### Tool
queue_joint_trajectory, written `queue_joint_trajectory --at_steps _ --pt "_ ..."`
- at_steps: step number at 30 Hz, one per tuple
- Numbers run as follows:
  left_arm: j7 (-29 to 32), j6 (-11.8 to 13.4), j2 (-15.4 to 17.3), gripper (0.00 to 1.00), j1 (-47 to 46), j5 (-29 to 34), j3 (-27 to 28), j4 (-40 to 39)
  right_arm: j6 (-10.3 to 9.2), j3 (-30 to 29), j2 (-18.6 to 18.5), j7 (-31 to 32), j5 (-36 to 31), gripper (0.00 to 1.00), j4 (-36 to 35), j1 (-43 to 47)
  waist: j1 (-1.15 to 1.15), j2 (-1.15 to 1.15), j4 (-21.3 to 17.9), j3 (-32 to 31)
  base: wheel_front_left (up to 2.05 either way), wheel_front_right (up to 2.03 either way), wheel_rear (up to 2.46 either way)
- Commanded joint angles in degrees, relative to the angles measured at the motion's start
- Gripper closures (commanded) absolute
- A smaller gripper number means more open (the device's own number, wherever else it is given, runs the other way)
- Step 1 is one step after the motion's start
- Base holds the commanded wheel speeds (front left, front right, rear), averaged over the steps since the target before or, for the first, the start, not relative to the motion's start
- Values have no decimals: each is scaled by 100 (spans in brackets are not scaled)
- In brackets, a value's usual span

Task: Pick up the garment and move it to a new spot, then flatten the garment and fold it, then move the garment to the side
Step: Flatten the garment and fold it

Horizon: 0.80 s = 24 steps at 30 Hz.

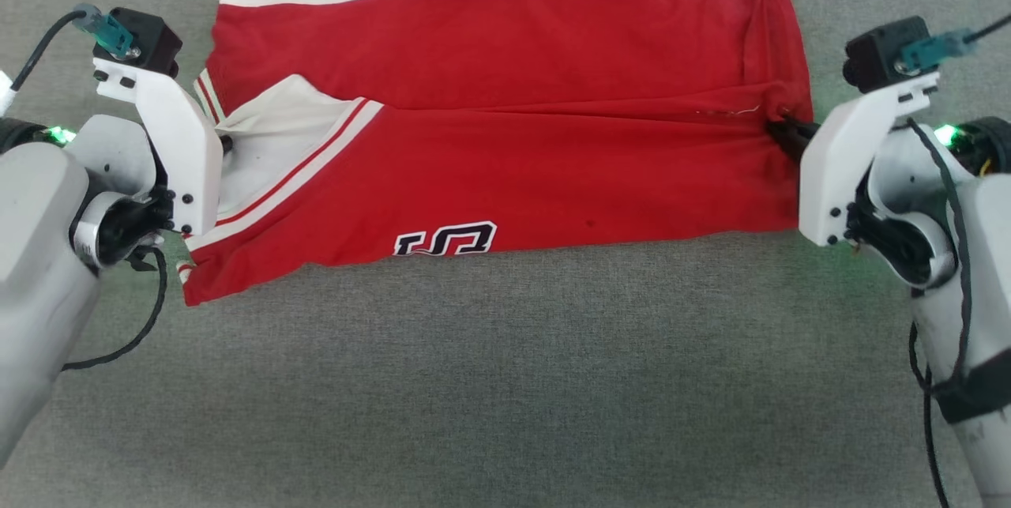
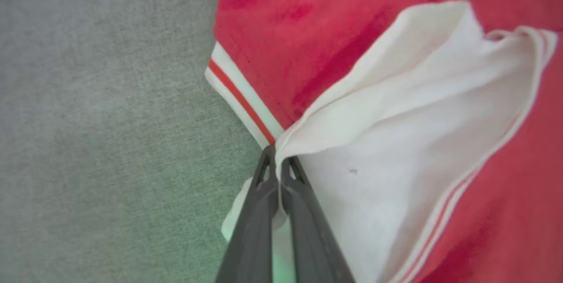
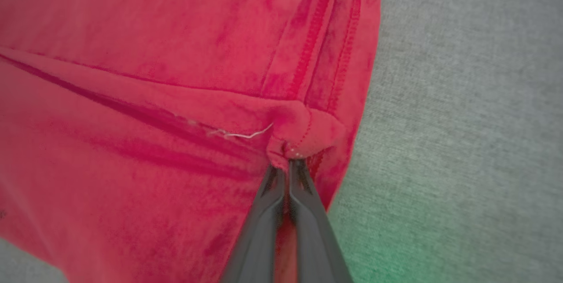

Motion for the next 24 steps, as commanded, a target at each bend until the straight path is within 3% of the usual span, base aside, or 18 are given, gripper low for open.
queue_joint_trajectory --at_steps 1,3,4,5,6,7,14,17,21,22,24 --pt "36 -56 -51 100 -95 -20 -29 336 -14 82 1 -32 38 80 239 -105 0 0 -25 23 0 0 0" --pt "-31 -110 -162 95 -139 -76 12 695 -14 250 -16 -70 121 51 390 -184 0 0 -44 17 0 0 0" --pt "-52 -145 -174 81 -166 -91 17 816 -14 299 -37 -103 158 6 425 -214 0 0 -53 -2 0 0 0" --pt "-87 -183 -187 53 -190 -137 45 908 -14 361 -75 -142 180 0 435 -228 0 0 -60 -26 0 0 0" --pt "-107 -246 -204 16 -211 -199 80 936 -14 402 -132 -208 208 0 419 -224 0 0 -59 -56 0 0 0" --pt "-147 -282 -194 0 -236 -225 105 947 -14 395 -175 -261 260 0 386 -196 0 0 -56 -85 0 0 0" --pt "-231 -279 147 0 -76 -137 98 373 -9 -18 -291 -837 284 0 -313 277 0 0 -9 -337 0 0 0" --pt "-165 -75 396 0 130 -196 145 -174 -9 -343 -217 -1139 161 0 -770 607 0 0 14 -416 0 0 0" --pt "121 378 795 0 610 -304 168 -1111 -9 -778 -6 -1475 -38 0 -1433 1069 0 0 3 -494 0 0 0" --pt "121 378 795 0 610 -304 168 -1111 -9 -778 -6 -1475 -38 0 -1433 1069 0 0 3 -494 0 0 0" --pt "293 690 989 0 896 -451 209 -1640 -9 -972 145 -1633 -202 0 -1716 1293 0 0 -22 -521 0 0 0"
